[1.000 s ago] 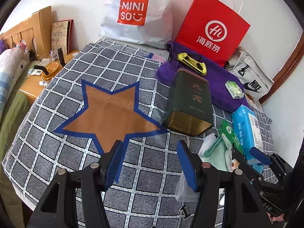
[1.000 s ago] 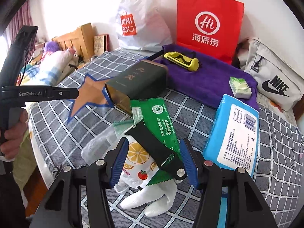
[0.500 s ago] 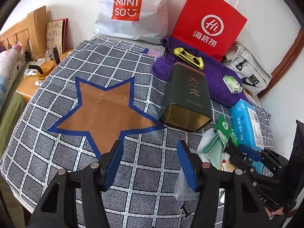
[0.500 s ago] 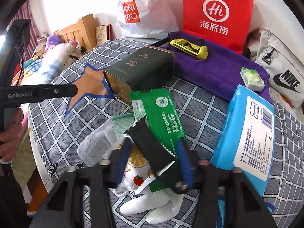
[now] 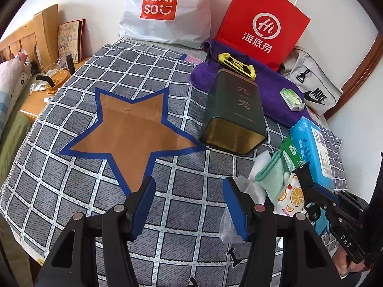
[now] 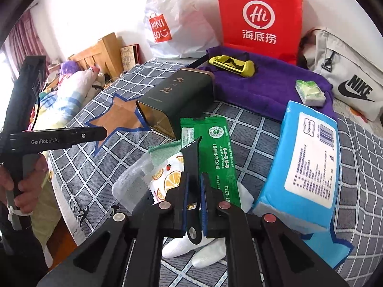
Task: Organize soft objects
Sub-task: 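Grasp and lift the black strap with the right tool while the left tool reaches the clear plastic bag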
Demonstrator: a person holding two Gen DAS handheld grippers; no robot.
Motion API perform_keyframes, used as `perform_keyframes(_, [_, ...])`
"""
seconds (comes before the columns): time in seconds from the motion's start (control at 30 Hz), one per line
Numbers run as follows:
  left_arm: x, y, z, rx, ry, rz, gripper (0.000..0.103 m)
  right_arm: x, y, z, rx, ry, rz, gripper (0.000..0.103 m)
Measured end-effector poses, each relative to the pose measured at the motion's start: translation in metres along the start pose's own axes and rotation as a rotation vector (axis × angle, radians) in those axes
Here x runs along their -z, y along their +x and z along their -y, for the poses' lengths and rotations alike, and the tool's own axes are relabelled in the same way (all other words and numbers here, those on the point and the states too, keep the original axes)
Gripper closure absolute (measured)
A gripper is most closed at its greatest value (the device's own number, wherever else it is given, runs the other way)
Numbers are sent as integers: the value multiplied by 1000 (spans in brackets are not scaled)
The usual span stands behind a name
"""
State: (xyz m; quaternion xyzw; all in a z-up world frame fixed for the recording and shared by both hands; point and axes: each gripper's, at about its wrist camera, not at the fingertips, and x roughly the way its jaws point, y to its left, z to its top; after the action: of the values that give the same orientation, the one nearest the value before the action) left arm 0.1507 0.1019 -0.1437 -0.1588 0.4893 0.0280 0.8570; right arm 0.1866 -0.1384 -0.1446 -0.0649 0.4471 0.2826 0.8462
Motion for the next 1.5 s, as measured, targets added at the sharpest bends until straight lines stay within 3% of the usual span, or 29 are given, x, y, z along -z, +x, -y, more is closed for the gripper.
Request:
perform_keyframes(0.23, [7, 2, 3, -4, 8, -15, 47, 18, -18, -3, 45, -1, 28, 96])
perform_keyframes(0.67, [19, 15, 15, 12, 33, -58, 47, 76, -41, 38, 117, 170, -20, 97])
perform_keyframes(0.83, [23, 18, 21, 16, 47, -71, 47, 83, -38, 31, 57, 162, -19, 93])
perform_keyframes(0.97, [25, 15, 23, 17, 56, -67, 47, 76, -27, 18, 44, 114, -4, 73])
perform_keyframes(1.13, [27, 13, 23, 12, 55, -66, 47, 66, -4, 13, 55, 68, -17, 66])
perform_keyframes(1.2, [28, 12, 24, 11, 60, -66, 47, 64, 3, 13, 53, 60, -20, 68])
perform_keyframes(1.27, [29, 12, 26, 9, 68, -67, 47, 62, 4, 17, 43, 71, -11, 82])
perform_keyframes(1.5, [35, 14, 38, 29, 102, -70, 47, 68, -21, 25, 63, 91, 31, 83])
